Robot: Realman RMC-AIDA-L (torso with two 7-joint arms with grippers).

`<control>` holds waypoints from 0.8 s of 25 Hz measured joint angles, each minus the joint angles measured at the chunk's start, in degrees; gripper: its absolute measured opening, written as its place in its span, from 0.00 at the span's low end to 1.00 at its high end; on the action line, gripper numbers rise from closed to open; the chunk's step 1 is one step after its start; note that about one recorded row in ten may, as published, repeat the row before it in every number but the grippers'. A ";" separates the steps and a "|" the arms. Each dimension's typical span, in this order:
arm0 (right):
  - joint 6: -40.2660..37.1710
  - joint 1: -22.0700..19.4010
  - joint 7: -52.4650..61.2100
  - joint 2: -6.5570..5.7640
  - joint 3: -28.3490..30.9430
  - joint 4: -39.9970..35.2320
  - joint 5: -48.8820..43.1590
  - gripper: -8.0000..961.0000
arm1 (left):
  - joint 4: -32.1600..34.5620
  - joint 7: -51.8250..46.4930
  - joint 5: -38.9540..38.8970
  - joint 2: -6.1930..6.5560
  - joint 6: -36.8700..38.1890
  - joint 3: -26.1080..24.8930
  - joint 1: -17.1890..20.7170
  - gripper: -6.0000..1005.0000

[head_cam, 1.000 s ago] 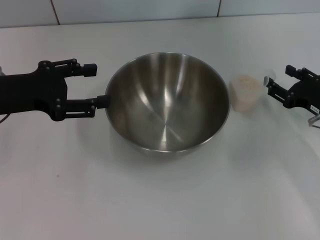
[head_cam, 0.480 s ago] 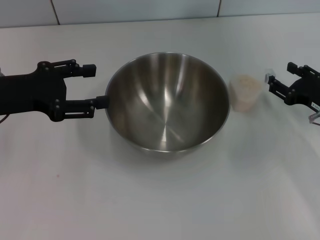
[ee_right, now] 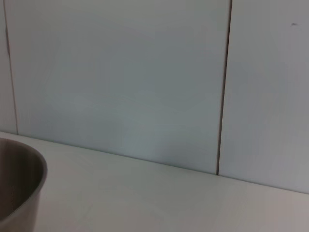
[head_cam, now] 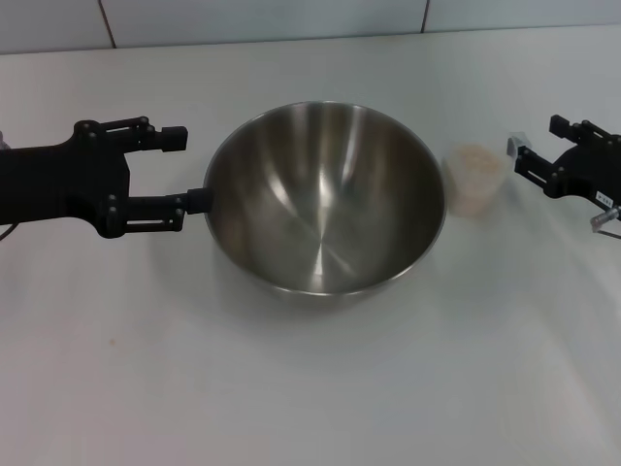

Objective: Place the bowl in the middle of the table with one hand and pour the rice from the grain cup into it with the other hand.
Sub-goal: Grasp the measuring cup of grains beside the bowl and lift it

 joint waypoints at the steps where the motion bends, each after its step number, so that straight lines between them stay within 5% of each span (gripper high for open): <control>1: -0.04 0.01 0.00 0.01 -0.01 0.01 0.00 0.70 | 0.03 0.00 0.01 0.02 -0.02 0.00 0.03 0.80; 13: -0.43 0.23 -2.37 0.13 -0.11 0.53 0.03 0.67 | 0.02 -0.01 0.15 0.01 -0.21 0.00 -0.02 0.80; 20: -0.44 0.30 -2.73 0.14 -0.10 0.94 0.17 0.41 | 0.16 -0.03 1.31 -0.25 -0.26 -0.37 -0.21 0.80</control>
